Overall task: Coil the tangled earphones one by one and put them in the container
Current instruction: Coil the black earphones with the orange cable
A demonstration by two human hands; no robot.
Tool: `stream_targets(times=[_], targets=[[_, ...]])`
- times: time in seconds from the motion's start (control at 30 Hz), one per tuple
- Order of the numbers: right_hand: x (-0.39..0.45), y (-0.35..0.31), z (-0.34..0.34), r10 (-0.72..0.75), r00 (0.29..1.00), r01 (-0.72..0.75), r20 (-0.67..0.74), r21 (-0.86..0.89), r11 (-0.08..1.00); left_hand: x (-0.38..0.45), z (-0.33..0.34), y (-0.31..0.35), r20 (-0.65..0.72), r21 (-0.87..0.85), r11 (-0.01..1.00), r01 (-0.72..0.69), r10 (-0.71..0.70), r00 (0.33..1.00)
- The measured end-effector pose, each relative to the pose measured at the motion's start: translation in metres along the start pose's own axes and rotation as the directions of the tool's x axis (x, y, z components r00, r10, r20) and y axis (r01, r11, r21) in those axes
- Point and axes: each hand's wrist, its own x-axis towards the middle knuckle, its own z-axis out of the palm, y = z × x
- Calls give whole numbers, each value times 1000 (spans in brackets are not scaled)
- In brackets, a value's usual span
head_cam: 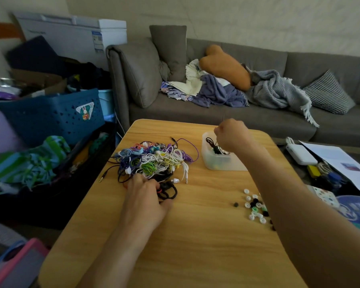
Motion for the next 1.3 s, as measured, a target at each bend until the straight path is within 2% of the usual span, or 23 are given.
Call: stream_targets(times=[0.1, 0.2, 0.27, 0.37, 0.5, 0.57, 0.63, 0.73, 0.8, 0.83, 0.9, 0.97, 1.03, 1.13, 1.23, 1.3], targets=[[-19, 8, 4, -111, 961, 162, -254, 186, 969, -1, -3, 2, 20, 95, 994, -61, 59, 998], [-56, 6, 12, -193, 905, 317, -378, 298, 900, -1, -5, 2, -6, 152, 980, -130, 133, 991], [-79, 6, 22, -215, 922, 341, -322, 412, 845, -3, -5, 3, -66, 73, 982, -172, 177, 982], [-114, 6, 41, -207, 956, 287, -208, 522, 803, -7, -10, 7, -154, -123, 964, -233, 214, 965], [-157, 5, 50, -210, 965, 262, -158, 651, 712, -21, -22, 18, -58, -450, 880, -151, 140, 988], [-172, 6, 50, -257, 958, 269, -124, 693, 669, -29, -26, 27, 83, -666, 745, 17, 52, 995], [-183, 11, 55, -287, 957, 228, -52, 745, 626, -35, -29, 36, 266, -822, 516, 240, -25, 964], [-188, 21, 69, -336, 939, 186, 67, 724, 664, -39, -33, 44, 474, -857, 207, 472, -42, 880], [-186, 24, 67, -381, 917, 186, 115, 723, 665, -38, -31, 46, 551, -832, 81, 549, -10, 835], [-185, 25, 63, -400, 906, 178, 141, 730, 660, -37, -30, 46, 566, -822, 61, 566, -11, 824], [-180, 28, 56, -459, 869, 243, 184, 651, 719, -33, -26, 44, 564, -820, 84, 566, -51, 824], [-178, 33, 54, -502, 812, 347, 296, 446, 825, -30, -21, 42, 541, -827, 128, 548, -84, 837], [-178, 37, 55, -521, 765, 413, 379, 333, 848, -29, -17, 40, 507, -839, 179, 514, -88, 858], [-178, 37, 56, -509, 809, 379, 295, 401, 834, -32, -12, 40, 463, -848, 260, 462, -61, 884], [-174, 42, 54, -406, 881, 262, 245, 463, 847, -36, -6, 43, 372, -855, 360, 373, -76, 925], [-170, 48, 52, -320, 917, 143, 238, 552, 821, -38, -5, 45, 275, -882, 374, 287, -88, 957]])
